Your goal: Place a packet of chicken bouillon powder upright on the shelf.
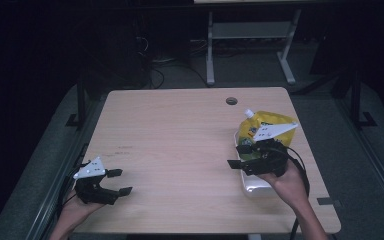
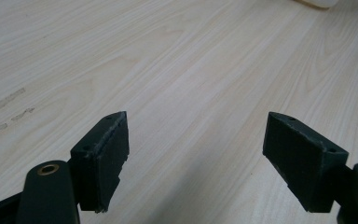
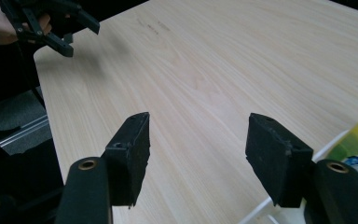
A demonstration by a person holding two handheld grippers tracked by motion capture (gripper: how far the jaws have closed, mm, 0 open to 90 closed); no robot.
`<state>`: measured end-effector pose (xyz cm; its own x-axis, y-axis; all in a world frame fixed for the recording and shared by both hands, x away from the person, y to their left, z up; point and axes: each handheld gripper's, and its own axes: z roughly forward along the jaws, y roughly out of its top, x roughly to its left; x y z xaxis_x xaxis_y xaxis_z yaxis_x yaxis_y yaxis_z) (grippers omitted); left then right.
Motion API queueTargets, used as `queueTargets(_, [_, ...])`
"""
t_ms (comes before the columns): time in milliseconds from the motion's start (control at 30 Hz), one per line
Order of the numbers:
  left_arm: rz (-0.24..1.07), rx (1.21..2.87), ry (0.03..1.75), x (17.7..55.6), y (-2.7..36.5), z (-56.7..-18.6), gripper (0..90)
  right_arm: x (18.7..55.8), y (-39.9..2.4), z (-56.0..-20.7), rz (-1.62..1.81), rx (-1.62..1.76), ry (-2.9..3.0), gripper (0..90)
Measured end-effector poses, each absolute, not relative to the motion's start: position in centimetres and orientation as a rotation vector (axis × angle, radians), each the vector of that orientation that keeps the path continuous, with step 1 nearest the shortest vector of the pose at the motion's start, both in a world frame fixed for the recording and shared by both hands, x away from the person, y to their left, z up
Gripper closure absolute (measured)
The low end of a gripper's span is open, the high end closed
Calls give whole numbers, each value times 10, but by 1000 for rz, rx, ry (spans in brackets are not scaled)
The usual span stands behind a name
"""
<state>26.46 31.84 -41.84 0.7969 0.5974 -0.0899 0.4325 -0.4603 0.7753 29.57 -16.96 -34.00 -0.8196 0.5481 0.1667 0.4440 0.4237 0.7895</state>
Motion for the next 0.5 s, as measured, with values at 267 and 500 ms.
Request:
queueTargets(267, [248,2132,745,265,317,-419,221,293,-152,-354,1353,881,2588,367])
queueTargets(500, [249,2131,742,264,316,-419,219,290,-143,-364,1334,881,2611,350])
